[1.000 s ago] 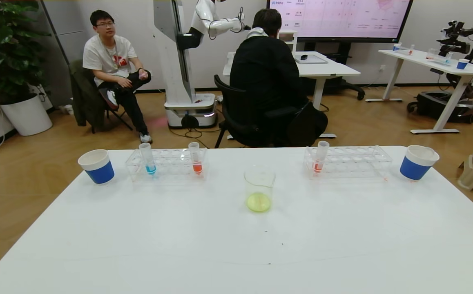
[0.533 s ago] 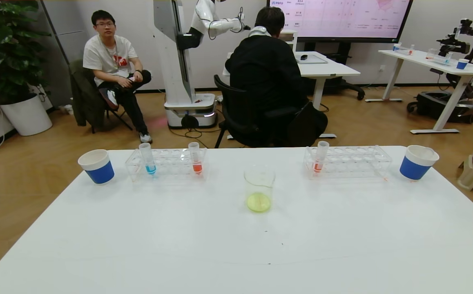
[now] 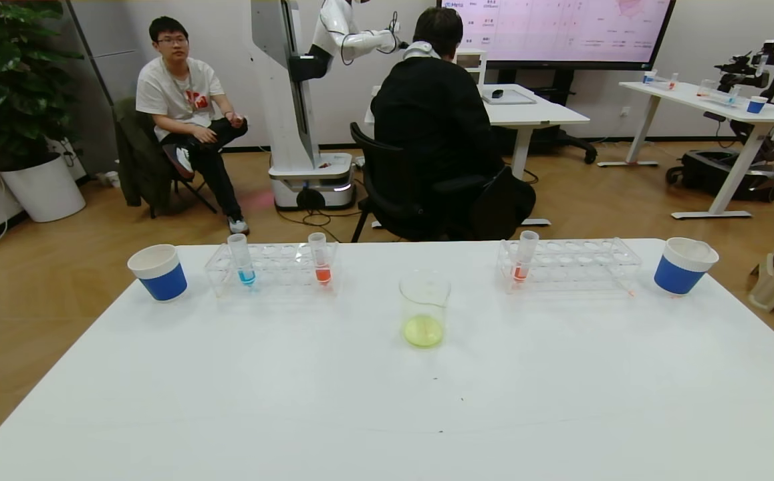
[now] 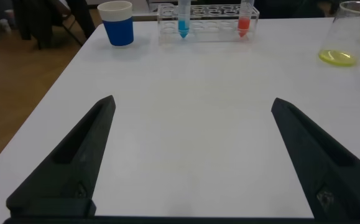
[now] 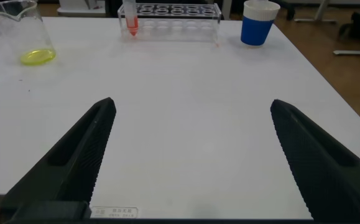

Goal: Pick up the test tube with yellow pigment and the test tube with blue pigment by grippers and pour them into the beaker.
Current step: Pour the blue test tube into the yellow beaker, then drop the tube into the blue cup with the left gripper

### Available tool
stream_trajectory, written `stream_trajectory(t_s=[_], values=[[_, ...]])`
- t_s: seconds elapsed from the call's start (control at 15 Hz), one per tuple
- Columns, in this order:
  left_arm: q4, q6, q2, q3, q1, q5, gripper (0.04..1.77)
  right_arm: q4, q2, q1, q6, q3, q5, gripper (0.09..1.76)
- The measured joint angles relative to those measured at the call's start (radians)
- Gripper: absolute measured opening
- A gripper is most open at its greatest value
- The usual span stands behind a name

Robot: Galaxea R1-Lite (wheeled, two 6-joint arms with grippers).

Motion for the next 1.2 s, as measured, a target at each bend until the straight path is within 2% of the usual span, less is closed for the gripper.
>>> stream_trajectory(t_s=[0.13, 0.27, 0.47, 0.6, 0.8, 1.2], values=[[0.011, 0.005, 0.004, -0.03, 0.0, -0.006, 1.75, 0.0, 0.0, 0.0, 0.0, 0.0, 0.0, 1.74], [0.021, 0.008, 0.054, -0.103, -0.001, -0.012, 1.75, 0.0, 0.0, 0.0, 0.0, 0.0, 0.0, 1.74], [0.008, 0.006, 0.23, -0.275, -0.01, -0.015, 1.75, 0.0, 0.0, 0.0, 0.0, 0.0, 0.0, 1.74], [-0.044, 0.005, 0.372, -0.371, -0.013, -0.016, 1.75, 0.0, 0.0, 0.0, 0.0, 0.0, 0.0, 1.74], [-0.225, 0.006, 0.614, -0.438, -0.016, -0.017, 1.75, 0.0, 0.0, 0.0, 0.0, 0.0, 0.0, 1.74], [-0.643, 0.004, 1.104, -0.46, -0.017, -0.014, 1.75, 0.0, 0.0, 0.0, 0.0, 0.0, 0.0, 1.74]])
